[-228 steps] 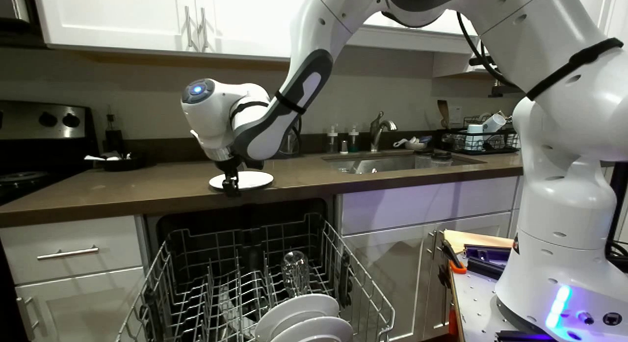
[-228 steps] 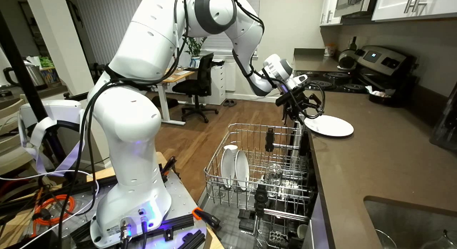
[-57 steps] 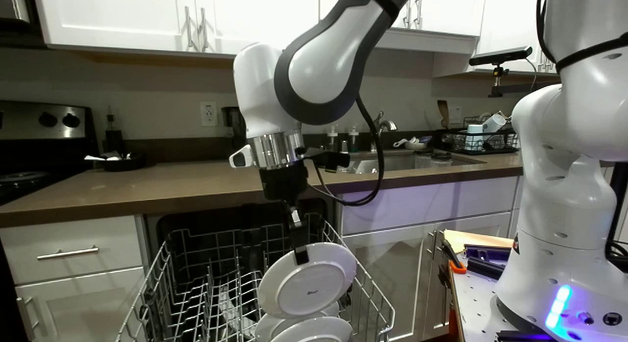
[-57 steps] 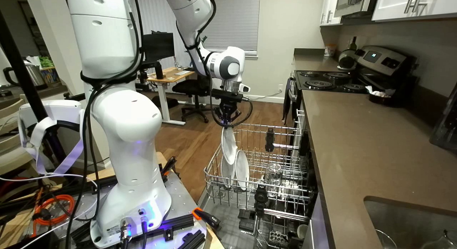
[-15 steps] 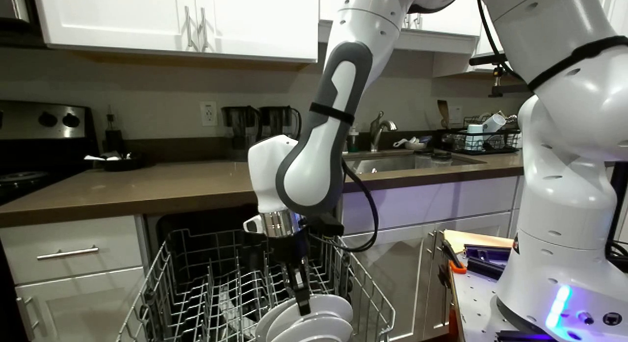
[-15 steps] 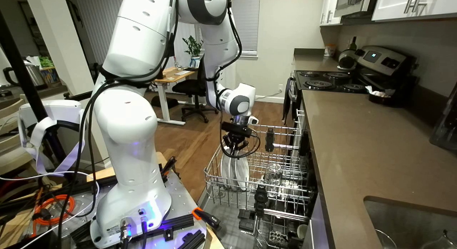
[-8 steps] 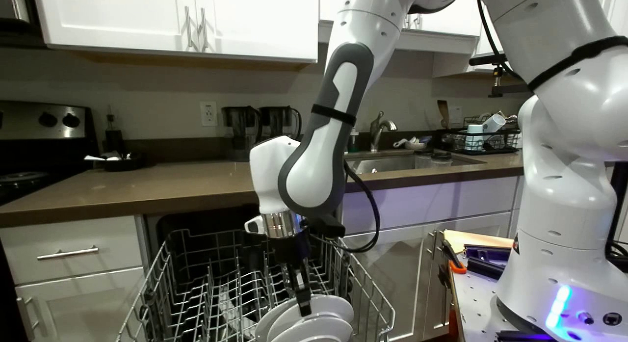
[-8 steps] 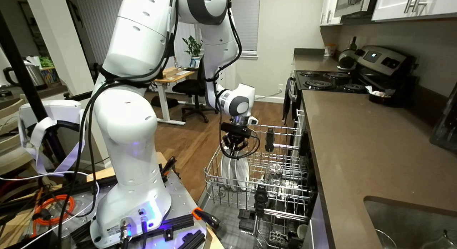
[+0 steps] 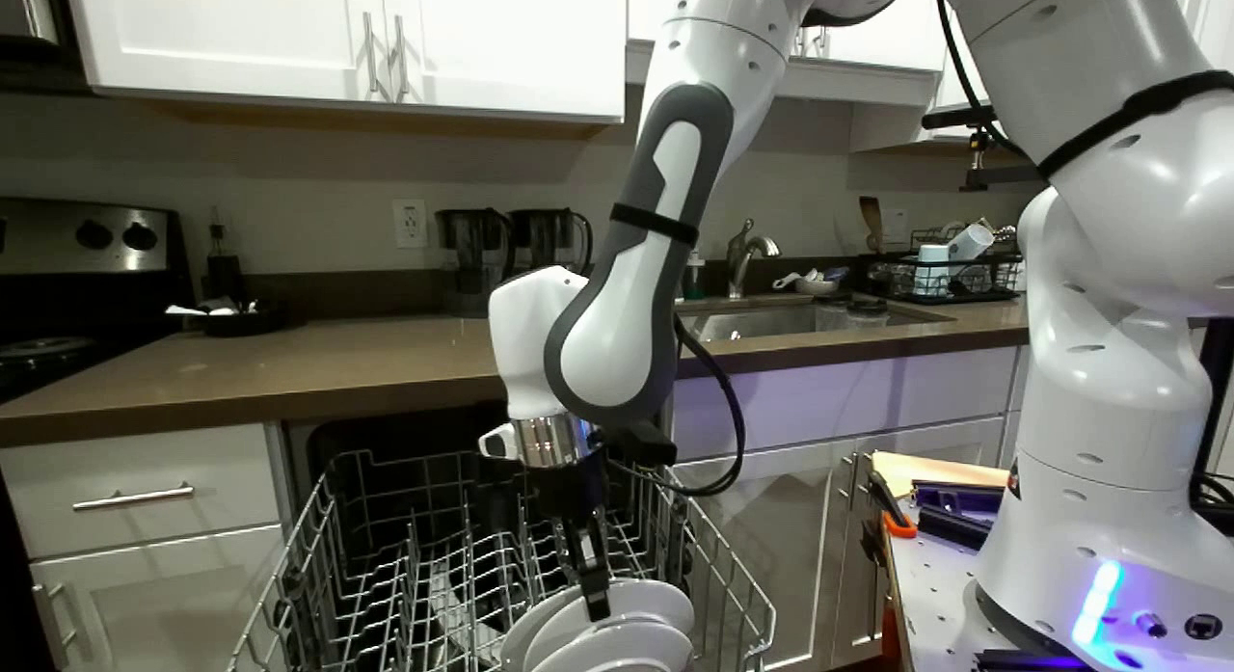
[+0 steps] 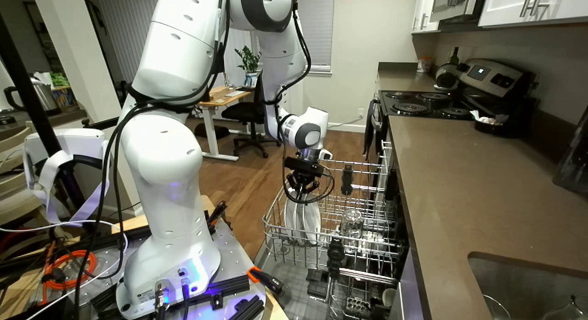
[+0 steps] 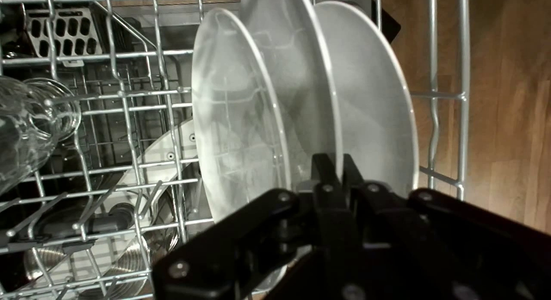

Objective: Remove the plate from the countertop and put it in the middle of the two plates in the dishwasher

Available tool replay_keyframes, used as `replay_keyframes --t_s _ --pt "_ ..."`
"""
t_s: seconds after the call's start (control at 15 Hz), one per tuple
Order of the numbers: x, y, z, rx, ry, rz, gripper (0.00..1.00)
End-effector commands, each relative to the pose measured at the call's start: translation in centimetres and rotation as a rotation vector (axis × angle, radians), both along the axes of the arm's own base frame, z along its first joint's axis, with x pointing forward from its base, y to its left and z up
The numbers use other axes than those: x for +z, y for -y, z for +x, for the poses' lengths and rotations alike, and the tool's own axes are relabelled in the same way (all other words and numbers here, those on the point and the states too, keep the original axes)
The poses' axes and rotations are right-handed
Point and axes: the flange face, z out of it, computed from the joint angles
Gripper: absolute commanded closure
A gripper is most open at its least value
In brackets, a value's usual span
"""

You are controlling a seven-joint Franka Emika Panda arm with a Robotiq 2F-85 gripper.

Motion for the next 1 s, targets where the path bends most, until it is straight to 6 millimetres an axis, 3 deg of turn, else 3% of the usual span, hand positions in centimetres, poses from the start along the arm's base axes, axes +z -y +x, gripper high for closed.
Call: replay_keyframes --t_s 0.0,0.13,0.27,0.33,0.93 --pt "0.6 -1.2 0.7 0.007 0.008 -0.006 0.96" --pt "0.7 -1.5 0.9 0.009 0.008 -0.006 0.96" --pt "2.6 -1.4 0.5 0.013 0.021 0.000 0.96" --pt "0.3 -0.4 0.4 0.004 0.005 0.001 0.96" --pt "0.0 -0.6 0.5 0.001 0.000 0.004 0.96"
